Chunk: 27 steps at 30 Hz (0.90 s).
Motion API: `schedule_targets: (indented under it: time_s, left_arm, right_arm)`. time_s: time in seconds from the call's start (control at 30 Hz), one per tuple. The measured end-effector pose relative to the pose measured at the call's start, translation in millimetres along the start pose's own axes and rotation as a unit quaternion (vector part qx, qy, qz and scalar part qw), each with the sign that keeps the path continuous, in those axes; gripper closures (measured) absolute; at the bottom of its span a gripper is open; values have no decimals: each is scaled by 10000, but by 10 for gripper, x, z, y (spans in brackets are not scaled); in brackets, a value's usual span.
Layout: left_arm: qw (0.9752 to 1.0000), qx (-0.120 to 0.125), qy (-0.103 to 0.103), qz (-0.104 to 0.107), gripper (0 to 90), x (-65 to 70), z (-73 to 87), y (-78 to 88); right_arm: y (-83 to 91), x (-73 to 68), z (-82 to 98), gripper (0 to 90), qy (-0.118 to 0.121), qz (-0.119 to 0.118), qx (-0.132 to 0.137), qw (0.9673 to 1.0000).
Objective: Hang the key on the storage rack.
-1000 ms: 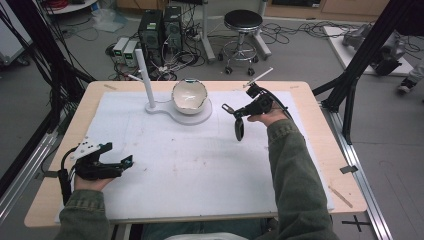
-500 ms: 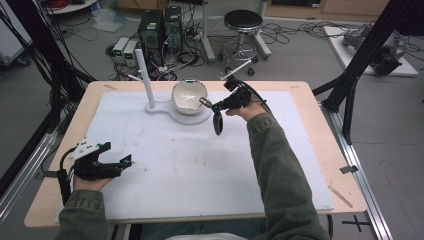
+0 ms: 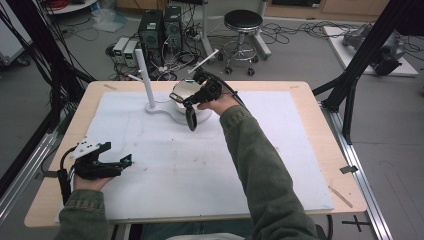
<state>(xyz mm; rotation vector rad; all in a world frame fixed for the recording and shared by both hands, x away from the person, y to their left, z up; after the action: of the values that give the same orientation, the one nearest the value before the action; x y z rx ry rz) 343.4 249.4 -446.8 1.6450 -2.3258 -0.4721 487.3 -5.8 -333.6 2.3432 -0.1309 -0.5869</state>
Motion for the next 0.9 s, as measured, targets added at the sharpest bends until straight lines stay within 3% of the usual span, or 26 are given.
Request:
schedule_targets:
  time_s: [0.27, 0.57, 0.9]
  left_arm:
    - [10000, 43, 42, 21, 61, -14, -6, -8]
    - [9999, 79, 83, -4, 61, -51, -16, -21]
    - [10000, 29, 66, -23, 61, -71, -15, -65]
  right_arm:
    - [-167, -46, -288, 827, 62, -100, -140, 9998]
    - [-284, -60, -600, 826, 133, -52, -158, 9998]
    - [-331, -19, -910, 824, 180, 240, -48, 9995]
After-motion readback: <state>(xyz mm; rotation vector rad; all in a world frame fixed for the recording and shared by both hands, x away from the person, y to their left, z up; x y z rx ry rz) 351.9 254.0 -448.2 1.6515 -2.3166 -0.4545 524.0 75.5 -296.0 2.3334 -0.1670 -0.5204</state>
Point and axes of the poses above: each handheld gripper's, and its own axes: y roughly backward along the jaws, z roughly out of its underside, x roughly to its right, the point moved 7 cm from there along -y, roughly forward along the jaws, and after that the axes turned 12 degrees about -z, right-handed, at the moved point
